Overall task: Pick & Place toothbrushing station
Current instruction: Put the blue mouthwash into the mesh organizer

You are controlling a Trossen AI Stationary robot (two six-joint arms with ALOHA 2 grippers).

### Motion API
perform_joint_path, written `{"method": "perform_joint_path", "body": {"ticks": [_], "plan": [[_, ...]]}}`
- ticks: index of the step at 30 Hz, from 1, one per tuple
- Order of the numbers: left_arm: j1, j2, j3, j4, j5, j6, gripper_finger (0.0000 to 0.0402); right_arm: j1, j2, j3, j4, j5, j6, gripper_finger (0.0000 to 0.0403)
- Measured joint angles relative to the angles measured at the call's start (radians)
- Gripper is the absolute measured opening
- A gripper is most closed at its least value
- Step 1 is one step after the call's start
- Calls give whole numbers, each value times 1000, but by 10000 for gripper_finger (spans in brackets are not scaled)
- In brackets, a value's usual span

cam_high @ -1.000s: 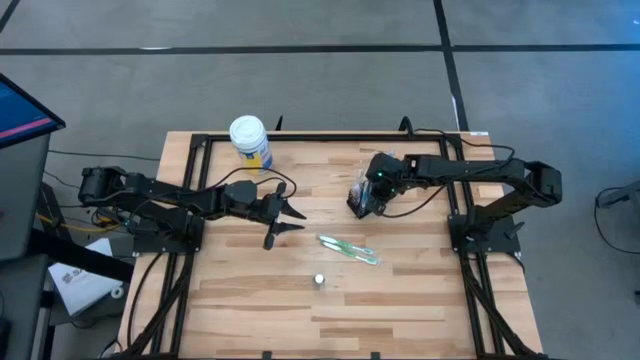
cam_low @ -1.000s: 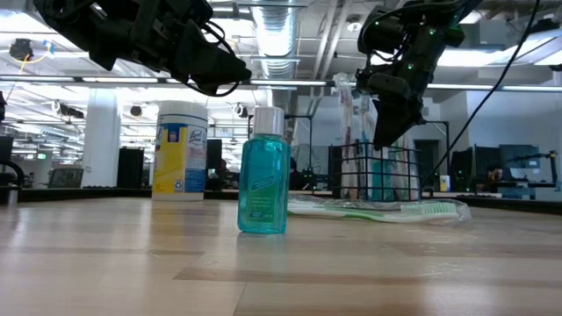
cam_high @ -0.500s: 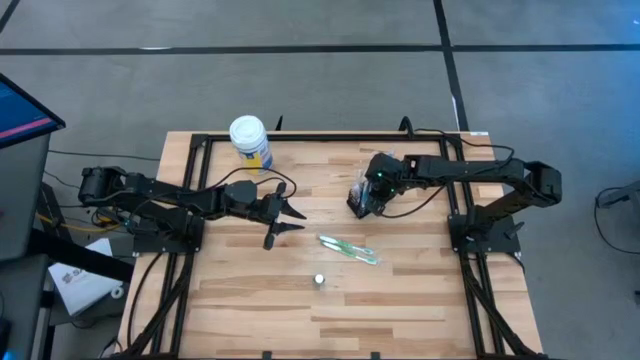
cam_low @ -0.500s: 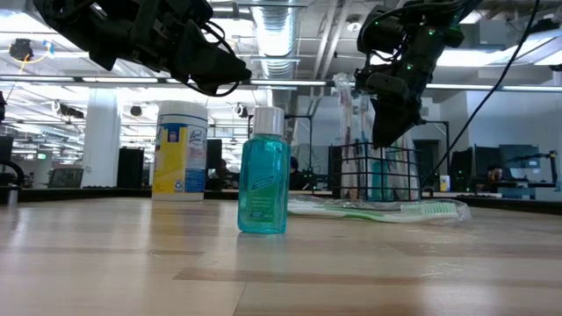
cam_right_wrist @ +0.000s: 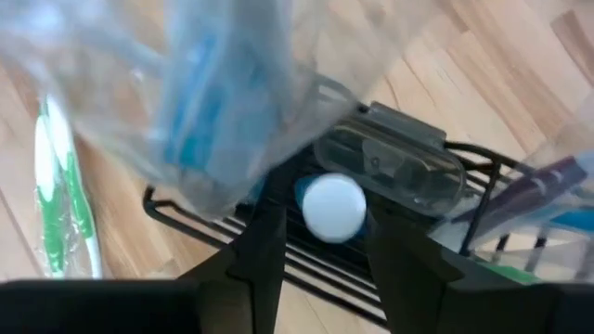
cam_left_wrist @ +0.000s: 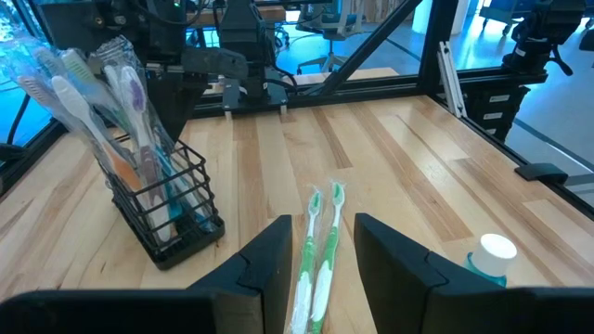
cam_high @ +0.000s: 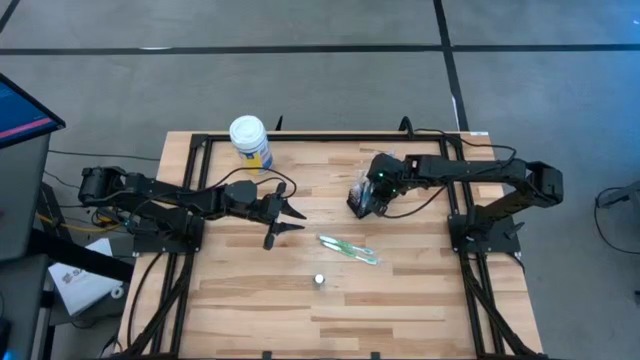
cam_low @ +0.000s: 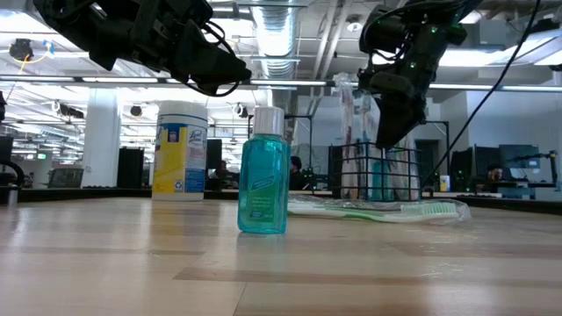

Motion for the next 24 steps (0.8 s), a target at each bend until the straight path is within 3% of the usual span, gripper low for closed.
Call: {"method": "perform_joint_path", "body": {"ticks": [24], "plan": [[0,0,0,0,0,0,114,4,1,32,-47,8,-7,134]]}}
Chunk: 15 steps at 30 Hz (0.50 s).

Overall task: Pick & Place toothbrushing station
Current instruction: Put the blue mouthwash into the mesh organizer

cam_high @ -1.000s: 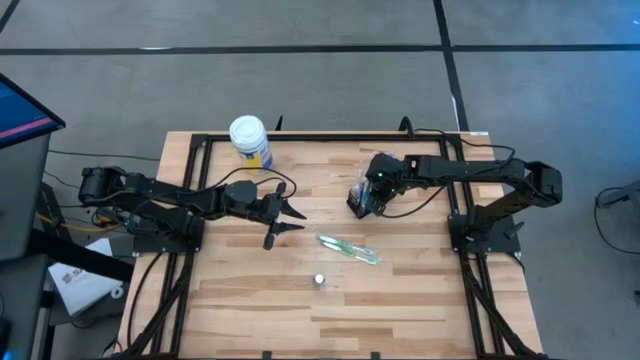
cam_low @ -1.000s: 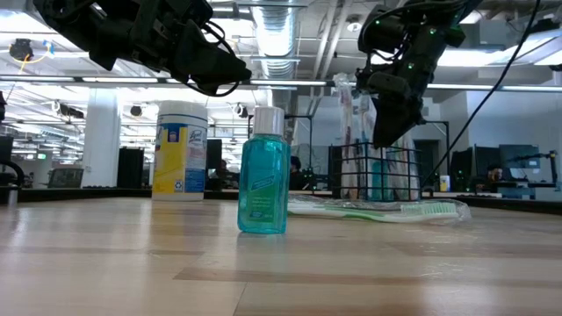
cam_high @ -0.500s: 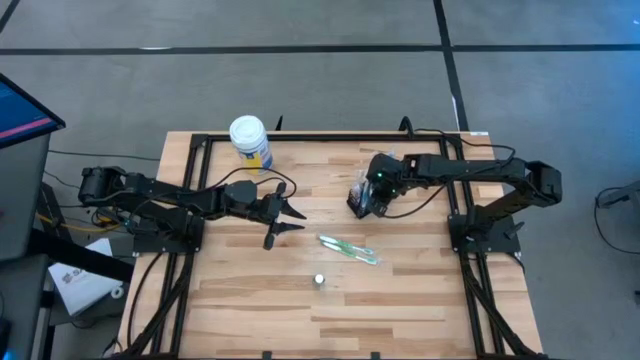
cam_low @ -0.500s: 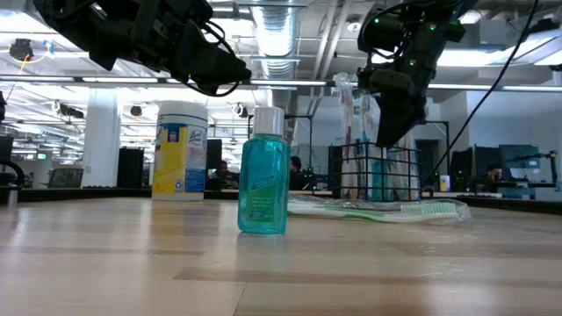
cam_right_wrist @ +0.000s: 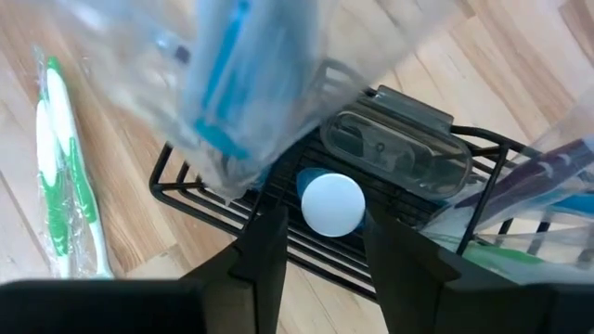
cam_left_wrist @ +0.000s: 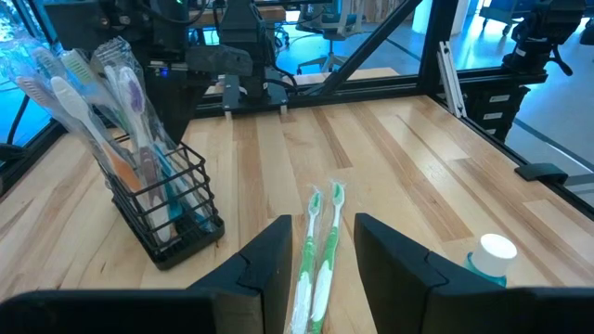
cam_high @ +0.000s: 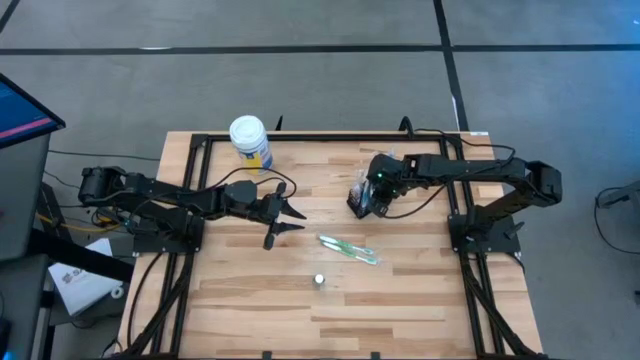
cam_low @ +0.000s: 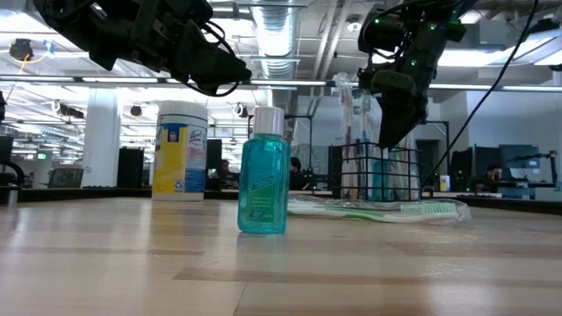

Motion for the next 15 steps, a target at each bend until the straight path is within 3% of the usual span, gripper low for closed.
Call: {"method": "perform_joint_path", "body": {"ticks": [15], "plan": [[0,0,0,0,0,0,114,-26,-2,1,-3,4,3,136]]}}
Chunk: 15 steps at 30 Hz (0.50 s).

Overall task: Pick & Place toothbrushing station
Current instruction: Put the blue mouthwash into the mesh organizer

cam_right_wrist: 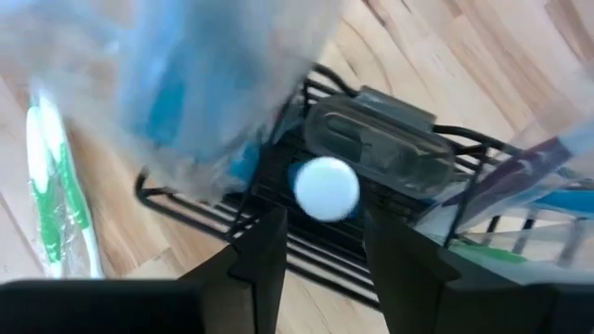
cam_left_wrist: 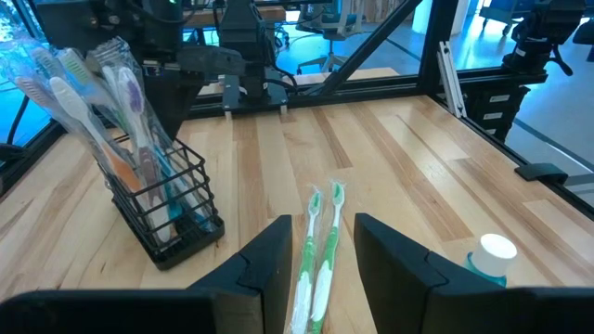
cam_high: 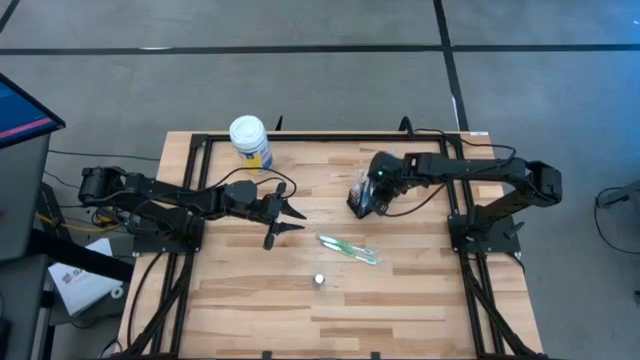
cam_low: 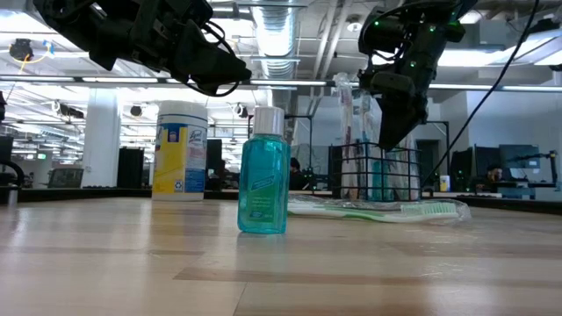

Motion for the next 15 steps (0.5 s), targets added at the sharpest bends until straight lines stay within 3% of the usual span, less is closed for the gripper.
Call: {"method": "perform_joint_path", "body": {"ticks": [15], "plan": [[0,0,0,0,0,0,114,-13,-1,120,-127,3,20,152]]}}
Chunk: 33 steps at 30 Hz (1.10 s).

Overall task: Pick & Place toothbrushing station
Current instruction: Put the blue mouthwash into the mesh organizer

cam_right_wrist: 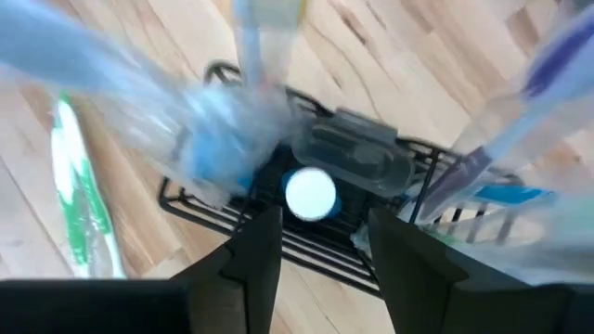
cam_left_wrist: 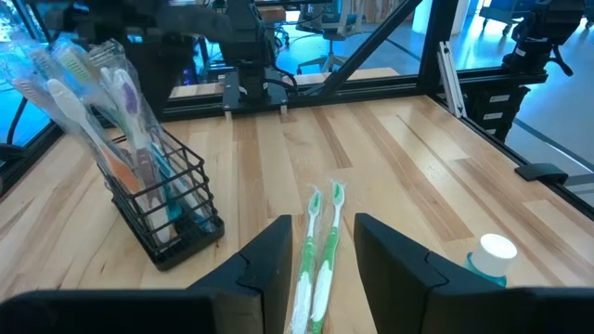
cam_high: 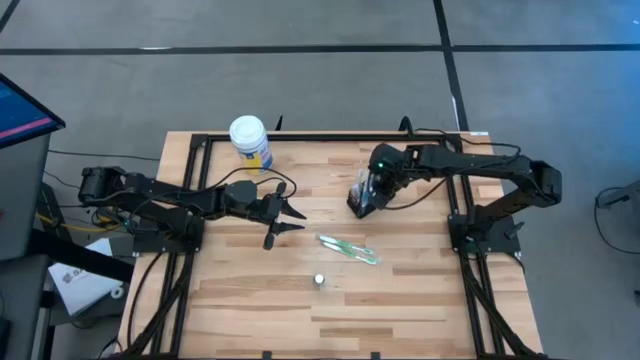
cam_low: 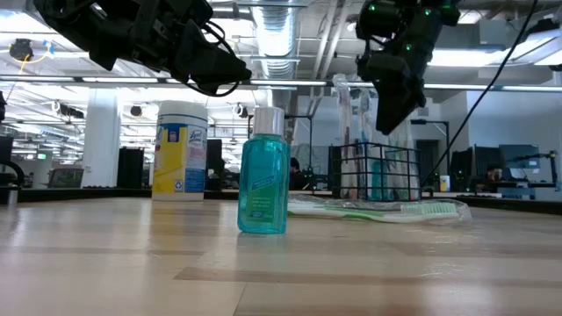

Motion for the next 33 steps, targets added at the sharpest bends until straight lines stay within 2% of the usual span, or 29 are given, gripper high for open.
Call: {"method": "perform_joint_path", "body": {"ticks": [17,24,29,33], "plan": [[0,0,0,0,1,0,114,15,0,112,-195,-2,27,144],[-1,0,0,0,5,-15,114,61,0,194,-279,-3,55,141],[-7,0,-1,2,77,-26,114,115,0,246,-281,-3,78,144],[-25,0,-32,40,83,-21,114,172,0,249,-282,-3,79,141]]}}
